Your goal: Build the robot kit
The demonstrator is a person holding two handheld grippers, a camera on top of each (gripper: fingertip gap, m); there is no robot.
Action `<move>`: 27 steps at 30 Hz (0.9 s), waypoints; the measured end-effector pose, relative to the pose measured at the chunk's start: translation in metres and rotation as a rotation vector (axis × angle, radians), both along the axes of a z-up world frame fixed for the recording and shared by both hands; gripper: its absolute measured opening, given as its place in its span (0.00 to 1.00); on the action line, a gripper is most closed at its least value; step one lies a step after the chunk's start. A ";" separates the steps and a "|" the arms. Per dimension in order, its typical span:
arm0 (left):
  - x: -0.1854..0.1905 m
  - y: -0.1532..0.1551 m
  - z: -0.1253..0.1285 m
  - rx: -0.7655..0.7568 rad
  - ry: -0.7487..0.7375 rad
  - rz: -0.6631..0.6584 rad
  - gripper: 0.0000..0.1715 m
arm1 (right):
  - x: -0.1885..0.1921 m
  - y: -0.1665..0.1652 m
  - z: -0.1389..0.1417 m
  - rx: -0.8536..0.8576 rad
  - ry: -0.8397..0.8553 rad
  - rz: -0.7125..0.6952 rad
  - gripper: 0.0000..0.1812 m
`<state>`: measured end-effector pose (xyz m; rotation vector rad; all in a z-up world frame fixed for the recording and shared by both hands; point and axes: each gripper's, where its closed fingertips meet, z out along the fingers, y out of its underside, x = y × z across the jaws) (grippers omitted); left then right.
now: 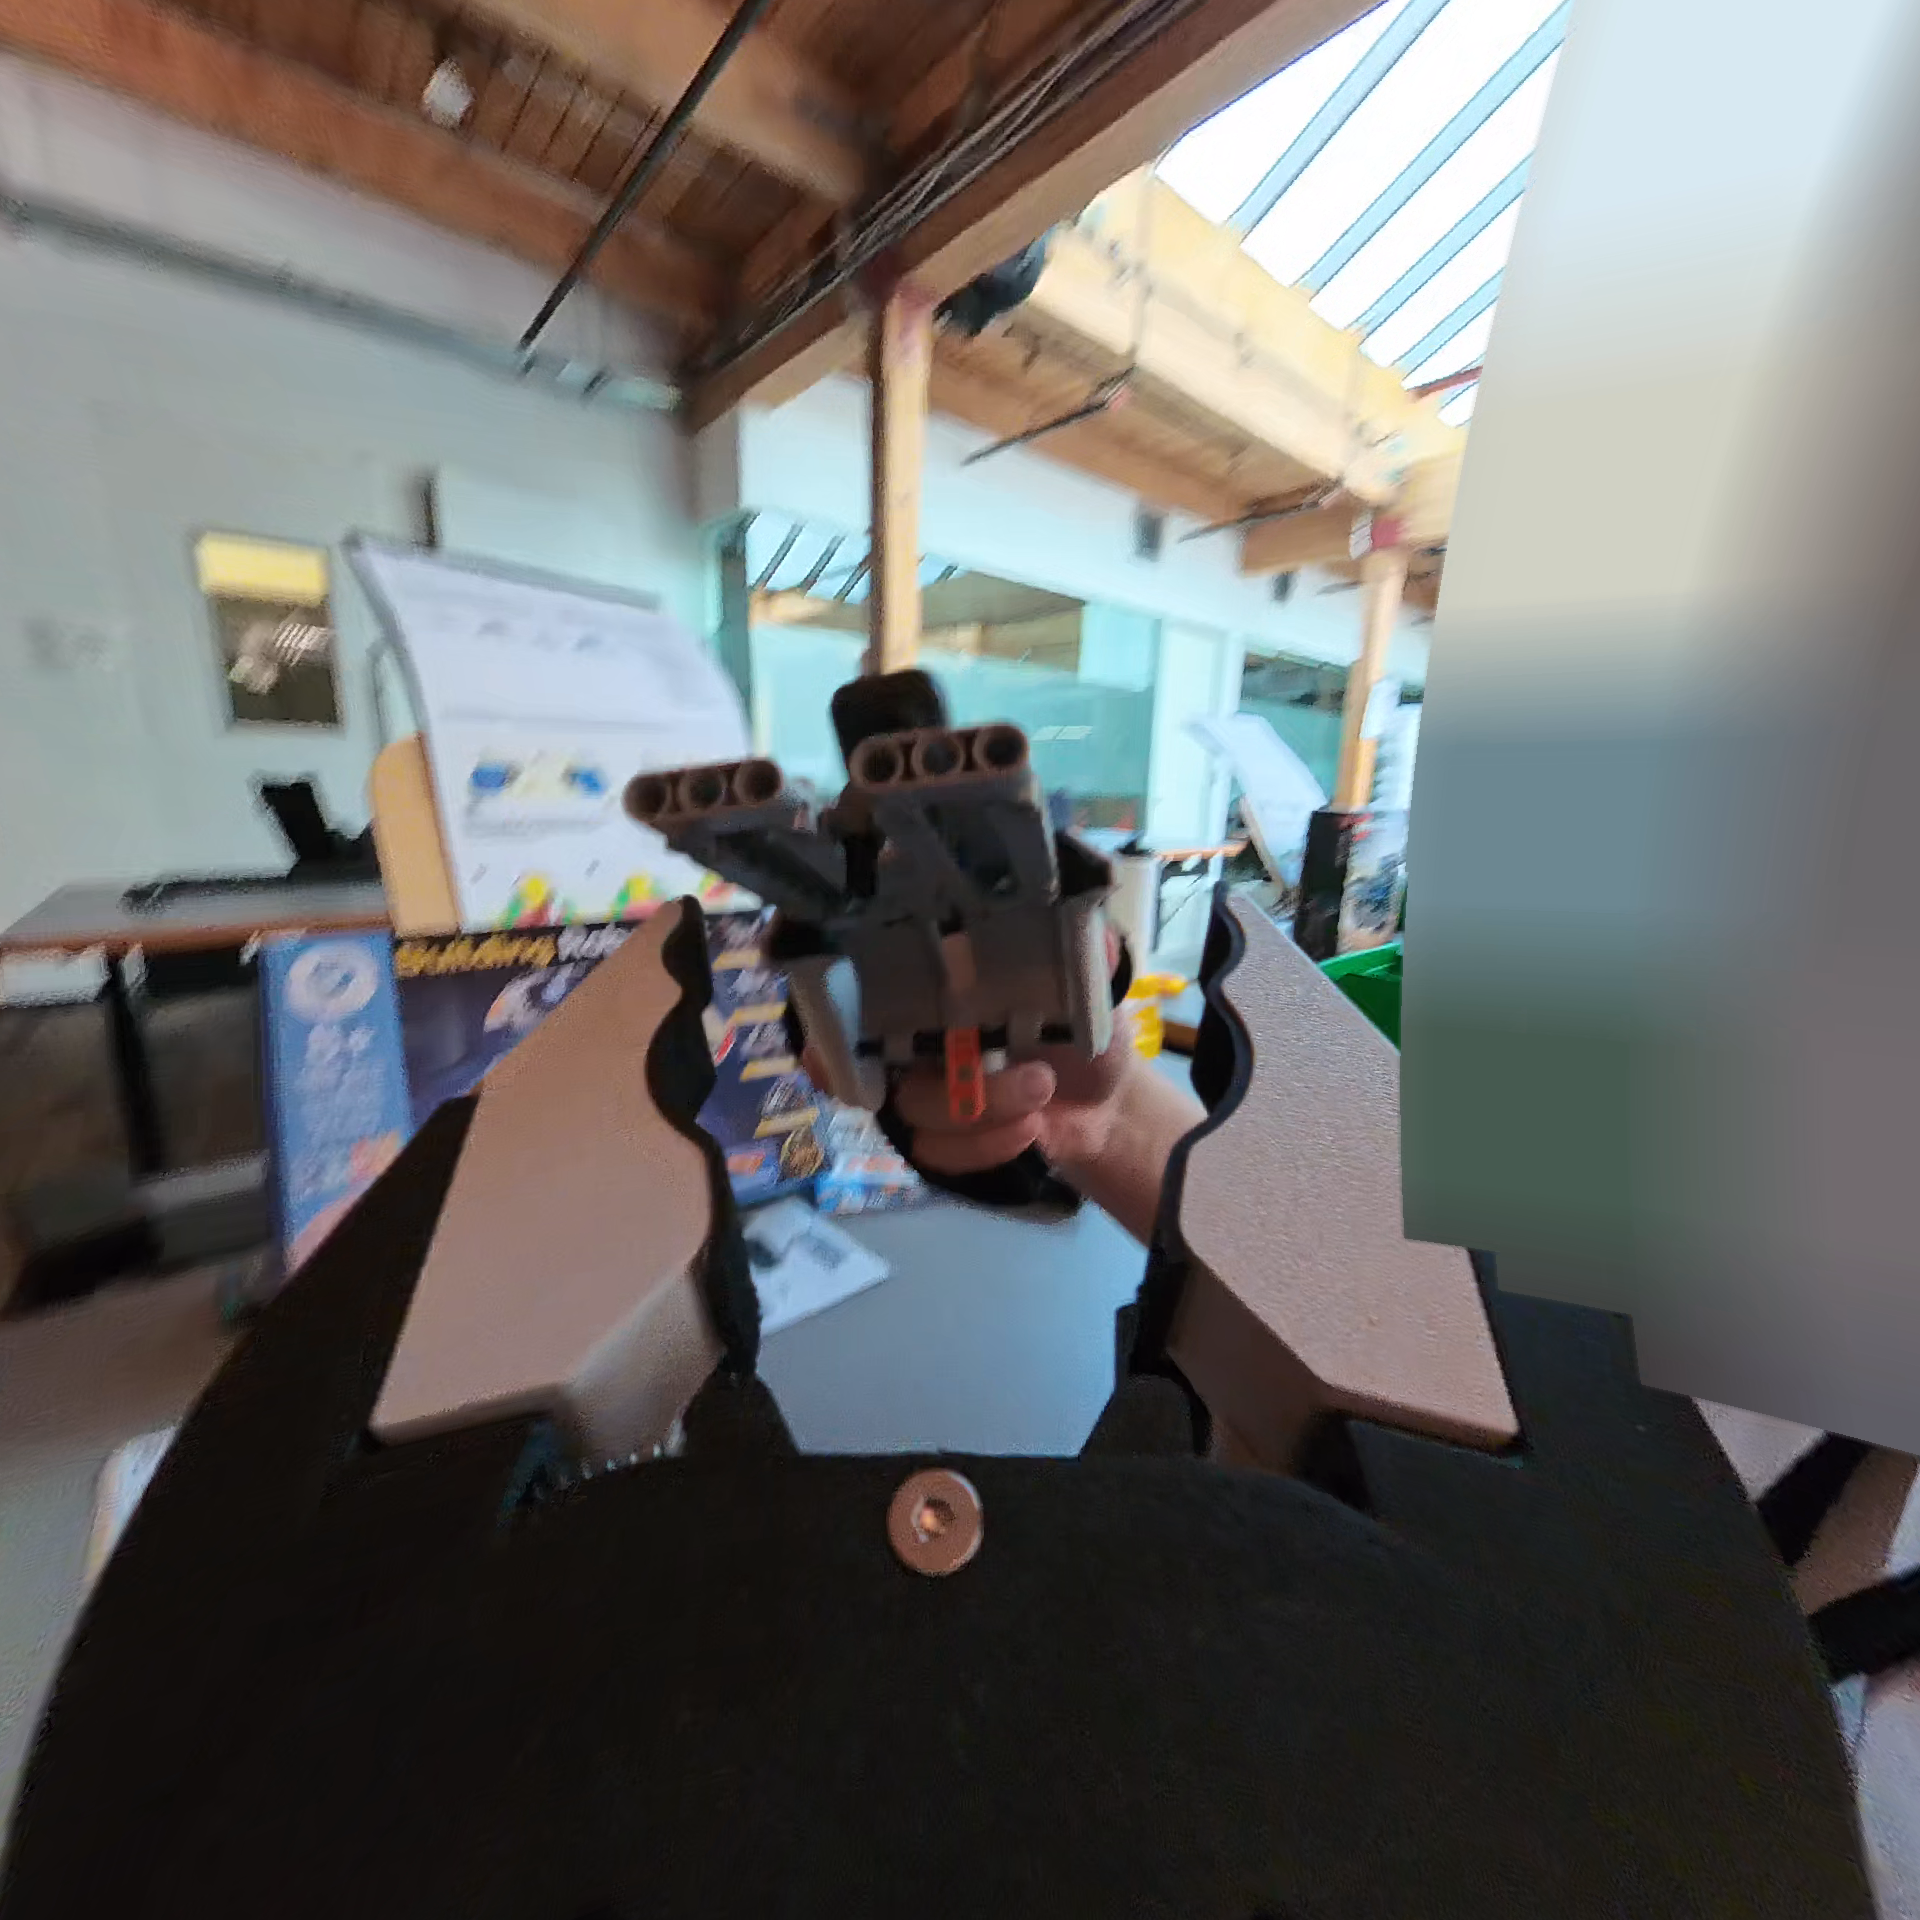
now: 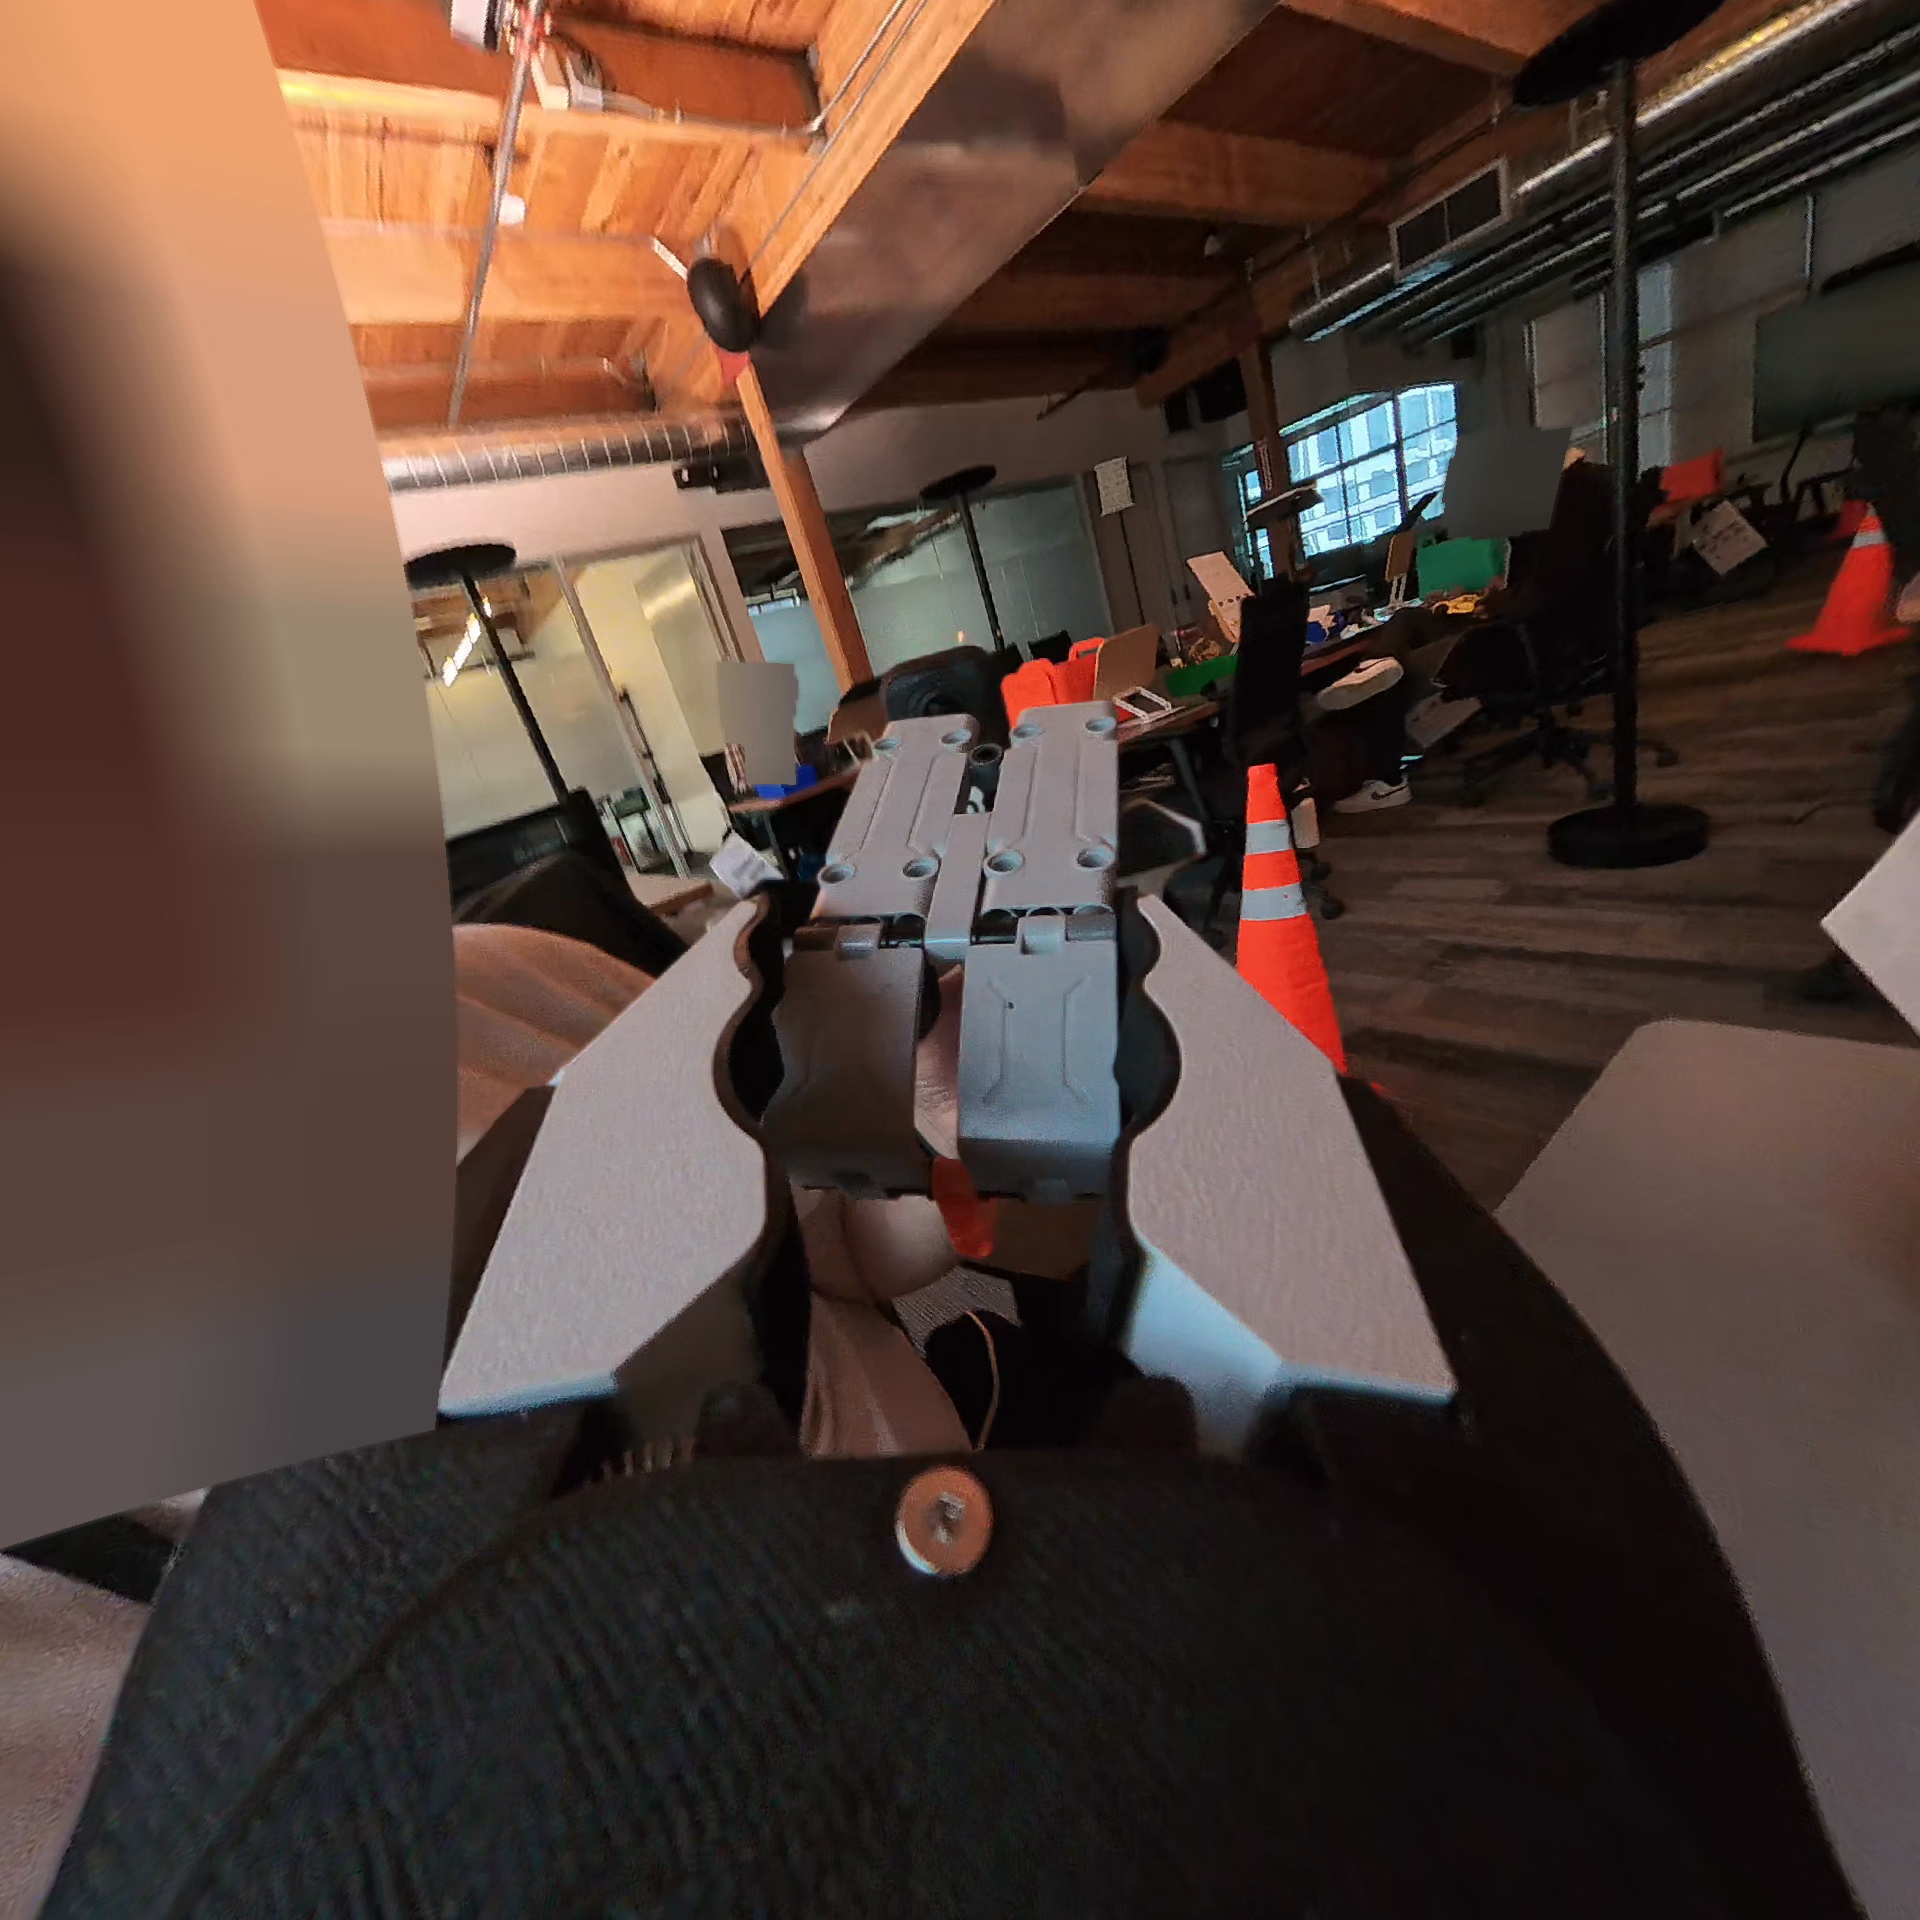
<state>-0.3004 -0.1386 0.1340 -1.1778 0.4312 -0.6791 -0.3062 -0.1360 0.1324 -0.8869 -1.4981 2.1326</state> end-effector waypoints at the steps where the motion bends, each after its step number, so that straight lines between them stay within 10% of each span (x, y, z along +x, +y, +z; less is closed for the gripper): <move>1: 0.004 -0.008 0.006 0.069 -0.015 -0.044 0.52 | 0.002 -0.007 0.000 0.047 0.025 0.001 0.35; 4: 0.006 -0.020 0.015 0.213 -0.004 -0.051 0.35 | 0.010 -0.025 0.002 0.164 0.119 0.016 0.35; 22: 0.011 -0.028 0.001 0.254 0.216 -0.045 0.34 | 0.011 -0.036 -0.007 0.435 0.224 -0.095 0.35; 27: 0.008 -0.045 0.007 0.322 0.400 -0.005 0.52 | 0.024 -0.042 0.001 0.677 0.230 -0.210 0.35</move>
